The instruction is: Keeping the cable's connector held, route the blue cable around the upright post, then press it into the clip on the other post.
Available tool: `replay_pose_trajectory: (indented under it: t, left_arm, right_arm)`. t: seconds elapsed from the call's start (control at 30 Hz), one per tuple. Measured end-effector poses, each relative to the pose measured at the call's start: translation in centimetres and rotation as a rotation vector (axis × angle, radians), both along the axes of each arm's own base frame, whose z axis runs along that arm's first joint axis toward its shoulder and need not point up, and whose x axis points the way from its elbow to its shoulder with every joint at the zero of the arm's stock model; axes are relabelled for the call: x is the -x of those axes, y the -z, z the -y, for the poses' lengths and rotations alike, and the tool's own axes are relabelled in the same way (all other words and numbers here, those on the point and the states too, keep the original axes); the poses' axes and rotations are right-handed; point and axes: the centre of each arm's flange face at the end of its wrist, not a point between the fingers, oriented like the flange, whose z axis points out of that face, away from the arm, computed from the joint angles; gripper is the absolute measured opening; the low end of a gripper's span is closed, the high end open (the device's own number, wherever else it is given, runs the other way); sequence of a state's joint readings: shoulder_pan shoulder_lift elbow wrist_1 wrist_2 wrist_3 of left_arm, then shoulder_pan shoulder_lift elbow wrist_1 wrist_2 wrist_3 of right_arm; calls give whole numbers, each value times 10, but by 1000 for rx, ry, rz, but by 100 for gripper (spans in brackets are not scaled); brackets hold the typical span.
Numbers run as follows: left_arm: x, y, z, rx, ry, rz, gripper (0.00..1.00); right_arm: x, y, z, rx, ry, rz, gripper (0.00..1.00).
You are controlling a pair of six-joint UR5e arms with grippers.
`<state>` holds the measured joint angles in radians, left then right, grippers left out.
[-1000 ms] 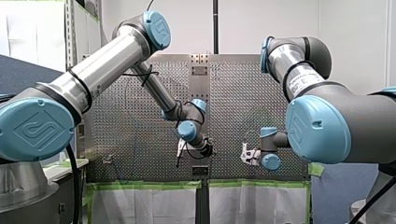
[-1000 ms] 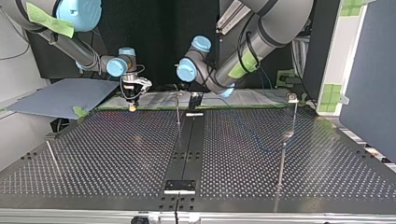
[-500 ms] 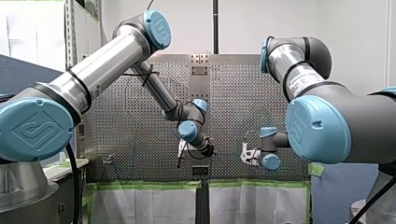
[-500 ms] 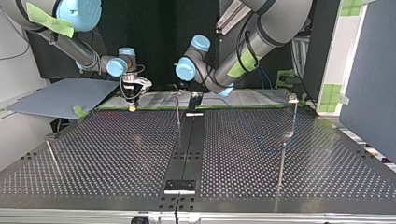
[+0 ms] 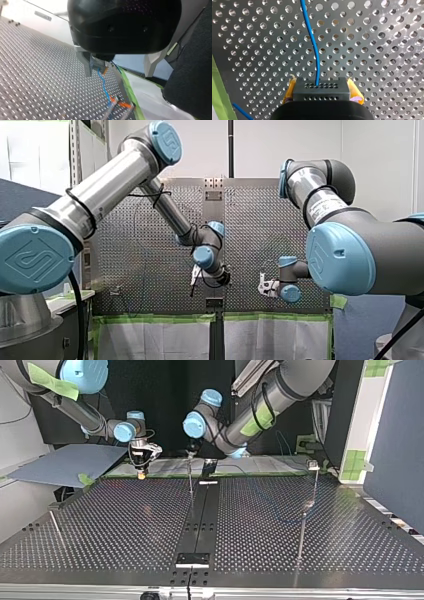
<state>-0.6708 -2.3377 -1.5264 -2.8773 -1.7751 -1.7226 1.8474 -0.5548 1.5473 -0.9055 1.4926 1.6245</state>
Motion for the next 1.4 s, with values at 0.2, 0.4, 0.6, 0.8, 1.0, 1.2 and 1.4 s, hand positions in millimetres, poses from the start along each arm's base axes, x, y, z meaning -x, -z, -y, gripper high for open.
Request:
replay_pose_trajectory:
  t: [0.2,0.4,0.6,0.8,1.0,1.2,1.4]
  left_arm:
    - [29,-17,10,49,-13,36,100]
    - [41,-34,5,109,-62,68,100]
    - [52,-49,-6,160,-120,86,100]
    - [66,-61,-25,175,-185,75,100]
    - [81,-74,-42,175,-214,77,100]
    - [93,-86,-58,198,-229,85,100]
    - [97,-98,-74,270,-259,103,100]
  right_arm:
    - [0,0,0,0,-1,0,0]
    - [0,0,0,0,-4,1,0]
    - [1,0,0,-2,-4,2,0]
    - [1,1,0,-3,-4,4,0]
    - [1,1,0,-3,-6,4,0]
    - [1,1,0,-3,-9,4,0]
    - [1,1,0,-3,-9,4,0]
